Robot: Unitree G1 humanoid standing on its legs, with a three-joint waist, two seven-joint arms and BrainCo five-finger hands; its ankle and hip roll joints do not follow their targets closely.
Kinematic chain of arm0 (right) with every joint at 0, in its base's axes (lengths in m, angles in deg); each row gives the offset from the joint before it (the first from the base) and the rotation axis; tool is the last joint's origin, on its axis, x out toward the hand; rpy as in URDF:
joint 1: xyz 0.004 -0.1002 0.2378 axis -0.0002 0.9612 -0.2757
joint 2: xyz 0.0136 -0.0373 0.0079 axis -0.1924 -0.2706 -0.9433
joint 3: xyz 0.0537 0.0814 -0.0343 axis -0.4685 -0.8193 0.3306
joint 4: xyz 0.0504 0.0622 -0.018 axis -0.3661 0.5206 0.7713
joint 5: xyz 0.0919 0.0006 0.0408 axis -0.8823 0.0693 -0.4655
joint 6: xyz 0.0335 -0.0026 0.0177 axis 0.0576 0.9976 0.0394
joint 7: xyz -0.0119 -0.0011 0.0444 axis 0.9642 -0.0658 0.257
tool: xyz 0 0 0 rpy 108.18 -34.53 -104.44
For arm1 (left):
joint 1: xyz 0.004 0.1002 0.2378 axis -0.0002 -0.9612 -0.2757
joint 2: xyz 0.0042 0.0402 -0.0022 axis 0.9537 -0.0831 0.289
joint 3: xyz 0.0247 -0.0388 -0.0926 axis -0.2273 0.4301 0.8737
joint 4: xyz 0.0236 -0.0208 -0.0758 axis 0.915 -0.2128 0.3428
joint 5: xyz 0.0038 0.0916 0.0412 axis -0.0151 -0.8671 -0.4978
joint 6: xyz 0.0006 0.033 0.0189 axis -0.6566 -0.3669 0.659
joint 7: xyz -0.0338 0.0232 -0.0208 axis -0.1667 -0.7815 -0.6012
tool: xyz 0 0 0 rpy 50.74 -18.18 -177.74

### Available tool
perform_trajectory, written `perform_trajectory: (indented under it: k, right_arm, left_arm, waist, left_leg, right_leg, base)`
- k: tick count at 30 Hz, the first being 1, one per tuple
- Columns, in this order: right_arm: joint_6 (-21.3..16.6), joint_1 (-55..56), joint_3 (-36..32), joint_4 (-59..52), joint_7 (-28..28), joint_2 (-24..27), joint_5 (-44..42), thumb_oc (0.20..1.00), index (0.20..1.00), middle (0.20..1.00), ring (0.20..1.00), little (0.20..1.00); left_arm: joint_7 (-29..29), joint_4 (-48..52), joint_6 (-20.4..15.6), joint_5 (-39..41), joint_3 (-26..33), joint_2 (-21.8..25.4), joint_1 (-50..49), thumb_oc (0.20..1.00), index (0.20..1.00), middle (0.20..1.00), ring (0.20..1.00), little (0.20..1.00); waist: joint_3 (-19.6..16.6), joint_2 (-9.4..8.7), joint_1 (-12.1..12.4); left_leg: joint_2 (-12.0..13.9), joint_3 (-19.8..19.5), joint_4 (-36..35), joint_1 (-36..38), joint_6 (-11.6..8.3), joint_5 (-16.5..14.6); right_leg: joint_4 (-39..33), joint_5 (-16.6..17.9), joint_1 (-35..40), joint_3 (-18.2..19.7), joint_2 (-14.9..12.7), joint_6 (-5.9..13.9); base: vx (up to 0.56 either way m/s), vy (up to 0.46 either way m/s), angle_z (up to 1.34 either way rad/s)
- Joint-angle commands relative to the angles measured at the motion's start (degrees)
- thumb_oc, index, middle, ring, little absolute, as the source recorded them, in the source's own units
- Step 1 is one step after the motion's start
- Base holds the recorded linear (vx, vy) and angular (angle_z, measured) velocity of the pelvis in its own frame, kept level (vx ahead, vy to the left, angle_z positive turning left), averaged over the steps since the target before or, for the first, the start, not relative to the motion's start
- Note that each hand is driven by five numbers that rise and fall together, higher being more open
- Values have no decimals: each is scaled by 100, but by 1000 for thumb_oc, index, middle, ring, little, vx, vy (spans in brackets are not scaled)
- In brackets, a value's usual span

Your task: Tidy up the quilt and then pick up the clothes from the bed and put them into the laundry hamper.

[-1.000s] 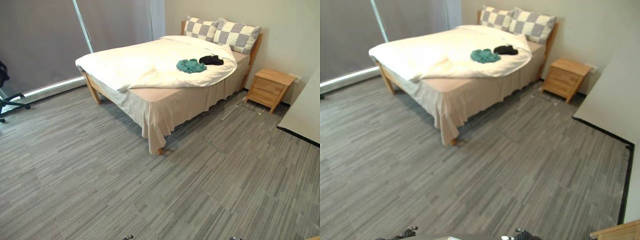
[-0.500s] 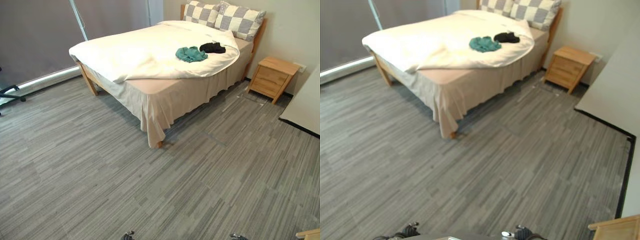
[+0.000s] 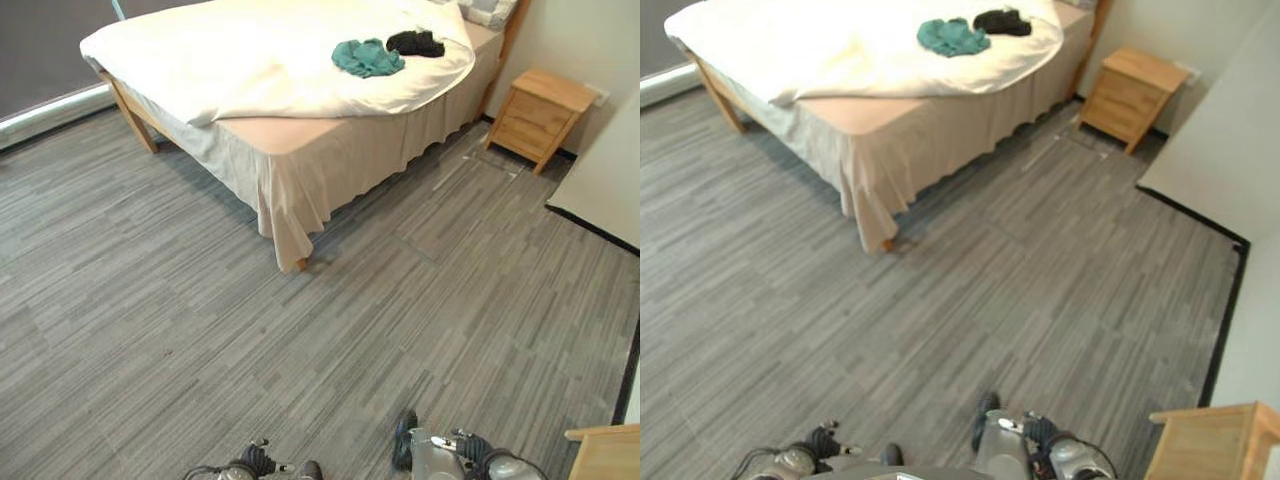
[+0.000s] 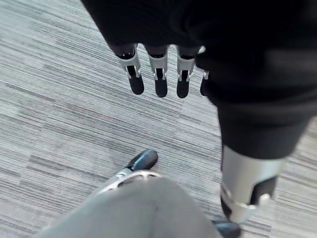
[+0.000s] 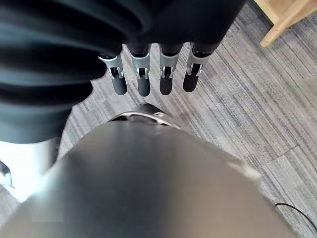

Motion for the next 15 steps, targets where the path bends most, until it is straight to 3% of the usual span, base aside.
perform_trajectory:
  k: [1, 2, 3, 4, 5, 6, 7, 9, 11, 12, 13, 14, 15]
  right_arm:
    - [32, 192, 118, 302, 4, -82, -92, 1000, 1000, 1000, 1000, 1000]
    - [38, 372, 69, 342, -40, -54, -40, 1000, 1000, 1000, 1000, 1000]
    - [92, 504, 142, 423, -79, 27, 122, 1000, 1000, 1000, 1000, 1000]
    - [103, 512, 161, 428, -72, 26, 138, 1000, 1000, 1000, 1000, 1000]
    - [126, 523, 328, 448, -64, 77, 263, 1000, 1000, 1000, 1000, 1000]
    - [135, 485, 399, 386, -26, 119, 307, 1000, 1000, 1000, 1000, 1000]
    - [151, 389, 437, 313, 26, 178, 306, 1000, 1000, 1000, 1000, 1000]
    - [155, 160, 588, 194, 110, 250, 366, 1000, 1000, 1000, 1000, 1000]
    - [147, 27, 691, 95, 137, 313, 419, 1000, 1000, 1000, 1000, 1000]
    - [111, -31, 734, 53, 146, 342, 408, 1000, 1000, 1000, 1000, 1000]
    - [98, -68, 758, 35, 136, 351, 411, 1000, 1000, 1000, 1000, 1000]
    - [98, -68, 758, 35, 135, 350, 411, 1000, 1000, 1000, 1000, 1000]
    - [51, -82, 831, 42, 106, 305, 495, 1000, 1000, 1000, 1000, 1000]
  left_arm:
    - [-78, -131, -140, -150, -62, 34, 207, 1000, 1000, 1000, 1000, 1000]
    - [-66, -167, -155, -246, -60, 46, 150, 1000, 1000, 1000, 1000, 1000]
    - [-54, -182, -137, -273, 51, 55, 30, 1000, 1000, 1000, 1000, 1000]
    - [-38, -144, -108, -251, 50, 55, -11, 1000, 1000, 1000, 1000, 1000]
    - [-61, -43, -35, -125, 95, 83, -38, 1000, 1000, 1000, 1000, 1000]
    - [-116, 10, -7, -75, 107, 102, -27, 1000, 1000, 1000, 1000, 1000]
    - [-206, 73, 14, -1, 91, 115, 34, 1000, 1000, 1000, 1000, 1000]
    - [-316, 166, 8, 147, 64, 47, 137, 1000, 1000, 1000, 1000, 1000]
    - [-295, 238, -20, 206, 71, -33, 114, 1000, 1000, 1000, 1000, 1000]
    - [-291, 254, -54, 206, 90, -71, 80, 1000, 1000, 1000, 1000, 1000]
    - [-279, 238, -63, 229, 127, -95, 54, 1000, 1000, 1000, 1000, 1000]
    - [-279, 238, -63, 229, 127, -94, 54, 1000, 1000, 1000, 1000, 1000]
    - [-241, 155, -51, 199, 179, -119, -38, 1000, 1000, 1000, 1000, 1000]
  waist:
    - [34, 136, -188]
    - [-52, 156, -309]
    - [-137, 322, -335]
    - [-135, 325, -315]
    - [-60, 277, -157]
    - [13, 205, -63]
    - [158, 69, 52]
    - [304, -147, 278]
    - [332, -241, 528]
    - [285, -267, 657]
    - [233, -260, 770]
    - [229, -272, 771]
    - [99, -203, 837]
  left_leg:
    - [394, -292, -26, 1213, -435, -869]
    - [482, -366, -26, 1437, -535, -851]
    - [895, -307, 361, 1603, -769, 164]
    - [1064, -283, 965, 1329, -767, 602]
    - [1291, -439, 2707, 531, -703, 1761]
    - [1263, -629, 3413, 184, -559, 1966]
    - [1146, -797, 4150, -379, -391, 1839]
    - [937, -769, 4370, -1029, -144, 1325]
    - [506, -655, 3856, -1631, -160, 938]
    - [229, -505, 3191, -1870, -137, 855]
    - [144, -343, 2635, -1947, -123, 845]
    - [130, -334, 2599, -1936, -119, 869]
    - [152, 810, 1133, -1951, -202, 1088]
  right_leg:
    - [-304, 1355, -316, -93, -151, 309]
    - [-206, 1465, -300, -131, -186, 303]
    - [-22, 1432, -120, -156, 189, 54]
    - [60, 1303, -3, -141, 301, -80]
    - [144, 962, 415, -187, 661, -539]
    - [152, 777, 604, -201, 760, -730]
    - [155, 644, 802, -121, 805, -868]
    - [86, 426, 1202, 95, 850, -936]
    - [-96, 277, 1670, 268, 889, -899]
    - [-212, 180, 1906, 330, 920, -825]
    - [-259, 81, 2127, 385, 985, -794]
    - [-259, 83, 2120, 389, 972, -791]
    - [-263, -259, 2588, 224, 1196, -733]
  base:
    - [889, -375, 42]
    - [1243, -562, 40]
    - [1170, -586, 41]
    - [1095, -765, 31]
    - [784, -675, -5]
    - [785, -722, -18]
    - [594, -477, -13]
    - [619, -301, -49]
    - [654, -97, -89]
    - [634, -21, -78]
    - [450, -8, -72]
    - [709, -19, -59]
    - [741, -26, -59]
